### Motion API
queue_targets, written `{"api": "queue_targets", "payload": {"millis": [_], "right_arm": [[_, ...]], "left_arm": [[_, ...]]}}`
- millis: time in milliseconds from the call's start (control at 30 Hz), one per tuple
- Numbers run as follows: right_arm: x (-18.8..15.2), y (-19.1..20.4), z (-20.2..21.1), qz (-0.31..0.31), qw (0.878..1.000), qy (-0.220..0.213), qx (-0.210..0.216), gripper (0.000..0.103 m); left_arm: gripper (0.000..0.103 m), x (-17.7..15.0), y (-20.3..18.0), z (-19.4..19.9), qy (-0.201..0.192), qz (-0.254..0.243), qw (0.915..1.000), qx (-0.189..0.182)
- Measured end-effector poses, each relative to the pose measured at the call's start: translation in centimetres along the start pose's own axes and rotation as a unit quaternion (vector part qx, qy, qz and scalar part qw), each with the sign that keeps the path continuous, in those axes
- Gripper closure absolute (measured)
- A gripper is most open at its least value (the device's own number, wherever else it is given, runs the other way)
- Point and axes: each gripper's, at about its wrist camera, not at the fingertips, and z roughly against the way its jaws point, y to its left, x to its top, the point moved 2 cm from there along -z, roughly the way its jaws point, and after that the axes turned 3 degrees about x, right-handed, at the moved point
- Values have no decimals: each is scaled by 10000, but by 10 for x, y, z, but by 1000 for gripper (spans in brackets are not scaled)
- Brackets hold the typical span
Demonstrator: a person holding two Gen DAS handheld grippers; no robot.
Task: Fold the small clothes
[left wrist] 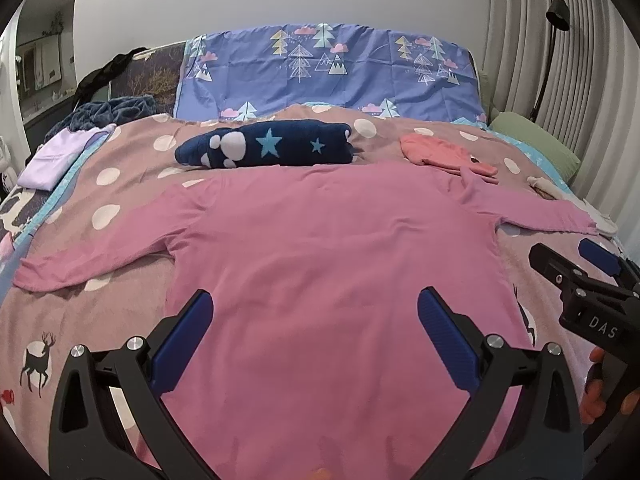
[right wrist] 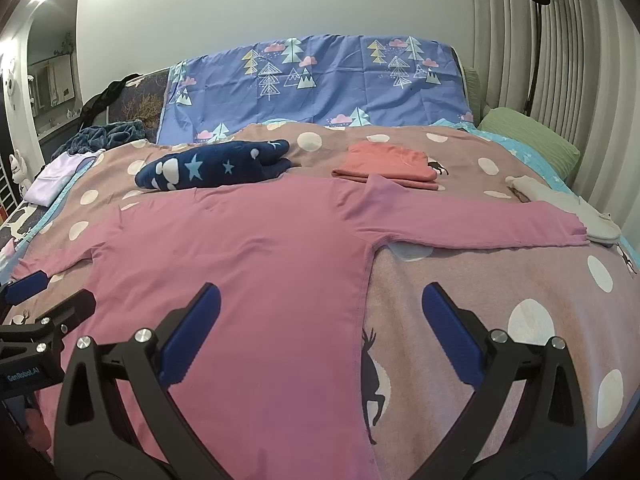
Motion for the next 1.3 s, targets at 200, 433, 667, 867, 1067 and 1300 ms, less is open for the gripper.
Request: {"api": "queue_targets", "payload": {"millis": [200, 433, 667, 867, 1067, 1300], "right_arm": [[-3, -1, -2, -73, 9999, 55, -40, 2], [-5, -4, -4, -111, 9999, 123, -32, 2], [-7, -5, -5, -70, 9999, 105, -72, 2], [-9, -5, -8, 5, 9999, 115, -126, 2], [-11, -6, -13, -14, 9996, 211, -172, 2], [-15, -4, -21, -1, 9992, 350, -204, 2]], "left_arm": [[1, -2, -1, -3, 54, -3, 10000, -33], [1, -4, -2, -5, 63, -10, 10000, -12], [1, -6, -4, -7, 92, 16, 9999, -107], [1, -9, -5, -14, 194, 58, 9997, -163], [1, -14, 11, -23, 358, 483, 9968, -534], [1, -18, 50, -29, -29, 1431, 9841, -1049]]}}
